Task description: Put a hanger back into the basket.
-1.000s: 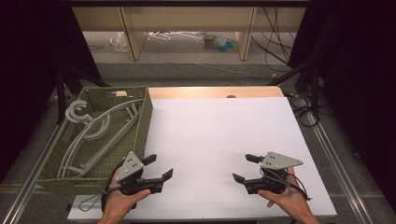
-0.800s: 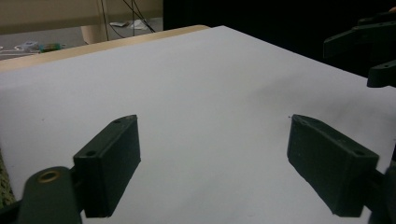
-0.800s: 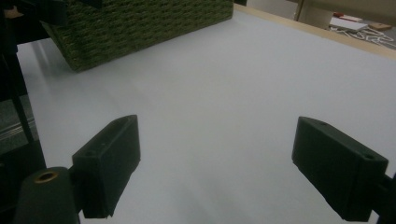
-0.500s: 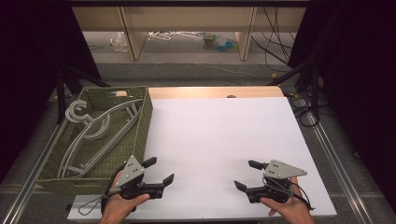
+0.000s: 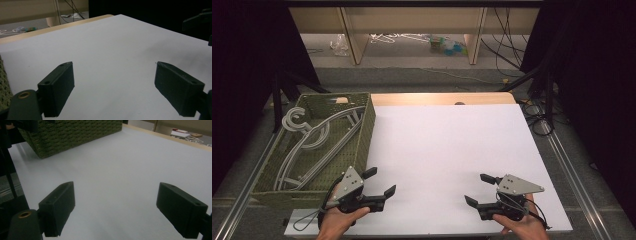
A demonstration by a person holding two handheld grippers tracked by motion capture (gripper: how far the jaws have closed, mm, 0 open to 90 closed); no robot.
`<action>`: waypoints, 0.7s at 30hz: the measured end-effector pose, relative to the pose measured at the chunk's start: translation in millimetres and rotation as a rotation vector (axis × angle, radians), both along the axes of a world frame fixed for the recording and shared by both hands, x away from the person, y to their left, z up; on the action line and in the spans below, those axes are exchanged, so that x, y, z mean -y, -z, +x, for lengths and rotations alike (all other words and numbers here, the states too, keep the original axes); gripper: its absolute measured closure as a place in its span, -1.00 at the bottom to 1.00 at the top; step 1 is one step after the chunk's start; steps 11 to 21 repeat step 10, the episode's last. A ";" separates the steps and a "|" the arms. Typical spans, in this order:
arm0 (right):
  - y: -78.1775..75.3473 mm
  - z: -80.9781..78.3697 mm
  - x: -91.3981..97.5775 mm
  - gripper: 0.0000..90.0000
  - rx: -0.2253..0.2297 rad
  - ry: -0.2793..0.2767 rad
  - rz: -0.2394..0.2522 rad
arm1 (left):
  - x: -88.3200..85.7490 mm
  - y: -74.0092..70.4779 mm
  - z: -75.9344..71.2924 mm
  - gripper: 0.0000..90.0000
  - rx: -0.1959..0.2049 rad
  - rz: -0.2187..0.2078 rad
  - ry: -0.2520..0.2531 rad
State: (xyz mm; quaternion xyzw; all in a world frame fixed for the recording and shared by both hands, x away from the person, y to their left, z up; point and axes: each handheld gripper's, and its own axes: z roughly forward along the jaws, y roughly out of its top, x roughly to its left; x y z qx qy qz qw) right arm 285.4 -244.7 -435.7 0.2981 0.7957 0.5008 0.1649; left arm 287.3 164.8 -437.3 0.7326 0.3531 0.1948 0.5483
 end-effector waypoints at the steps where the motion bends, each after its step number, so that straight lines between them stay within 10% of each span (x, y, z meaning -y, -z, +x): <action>1: 0.0 -0.2 0.2 -0.65 0.001 0.001 0.001 | 0.1 0.2 -0.1 -0.64 -0.001 0.001 -0.001; 21: 0.8 0.6 0.8 -0.64 0.003 -0.001 -0.003 | -0.1 0.7 0.7 -0.64 0.003 0.011 0.009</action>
